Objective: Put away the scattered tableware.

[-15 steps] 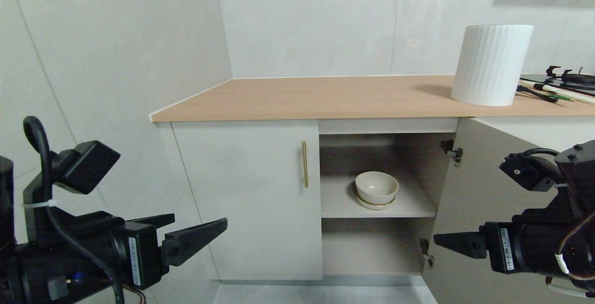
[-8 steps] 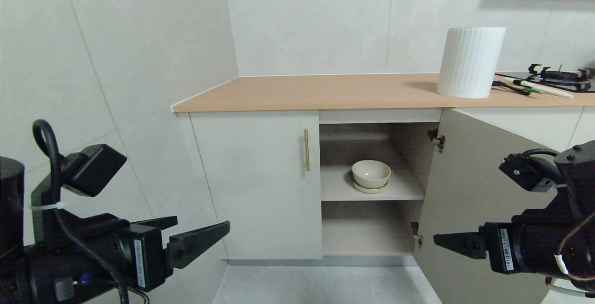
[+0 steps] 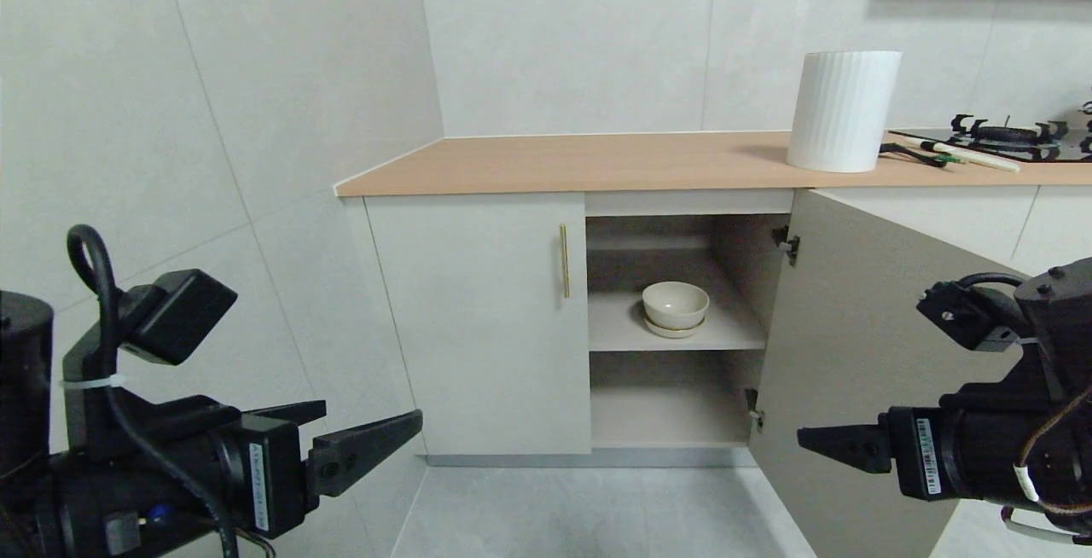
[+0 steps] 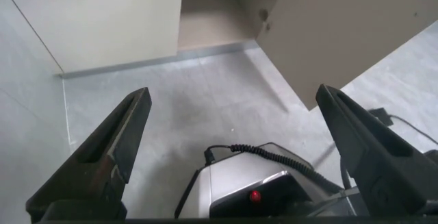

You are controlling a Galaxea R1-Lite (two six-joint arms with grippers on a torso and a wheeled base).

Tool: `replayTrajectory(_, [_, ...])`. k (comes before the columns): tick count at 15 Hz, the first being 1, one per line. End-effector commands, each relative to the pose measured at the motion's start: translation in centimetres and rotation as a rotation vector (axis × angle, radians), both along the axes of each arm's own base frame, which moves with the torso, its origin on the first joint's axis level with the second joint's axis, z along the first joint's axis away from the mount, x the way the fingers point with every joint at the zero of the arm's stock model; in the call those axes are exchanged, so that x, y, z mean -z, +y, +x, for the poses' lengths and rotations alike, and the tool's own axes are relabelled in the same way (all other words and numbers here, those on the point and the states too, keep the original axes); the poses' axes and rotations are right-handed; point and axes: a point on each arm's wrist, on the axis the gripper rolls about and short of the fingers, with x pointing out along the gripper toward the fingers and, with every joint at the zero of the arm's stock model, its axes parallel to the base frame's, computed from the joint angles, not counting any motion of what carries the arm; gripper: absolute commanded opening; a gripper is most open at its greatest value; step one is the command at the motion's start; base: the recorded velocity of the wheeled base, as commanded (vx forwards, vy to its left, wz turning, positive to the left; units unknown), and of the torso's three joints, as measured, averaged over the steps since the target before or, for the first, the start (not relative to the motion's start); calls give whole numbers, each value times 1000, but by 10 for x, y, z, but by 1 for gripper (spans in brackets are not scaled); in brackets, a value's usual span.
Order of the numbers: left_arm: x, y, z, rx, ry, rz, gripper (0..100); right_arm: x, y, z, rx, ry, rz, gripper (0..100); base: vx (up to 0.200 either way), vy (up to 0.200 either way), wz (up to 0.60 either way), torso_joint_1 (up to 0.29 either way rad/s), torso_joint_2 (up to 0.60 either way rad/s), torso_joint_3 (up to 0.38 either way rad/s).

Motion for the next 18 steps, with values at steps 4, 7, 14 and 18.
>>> replayTrajectory(4, [1,0,0,-2,3,3,100,1,1,1,0,4,-6,100,0,0,0,0,0,0])
replayTrajectory(7, [1,0,1,-1,1,7,100,2,1,1,2,8,-11,100,0,-133,0,0,2,0])
replayTrajectory(14, [2,0,0,8,-2,21,100,18,-7,15,86,71,-163,100,0,-200,0,7,4,2])
replayTrajectory(18, [4,0,0,9,4,24,100,22,-23,23,126,118,-233,100,0,-150,0,-3,-1,1])
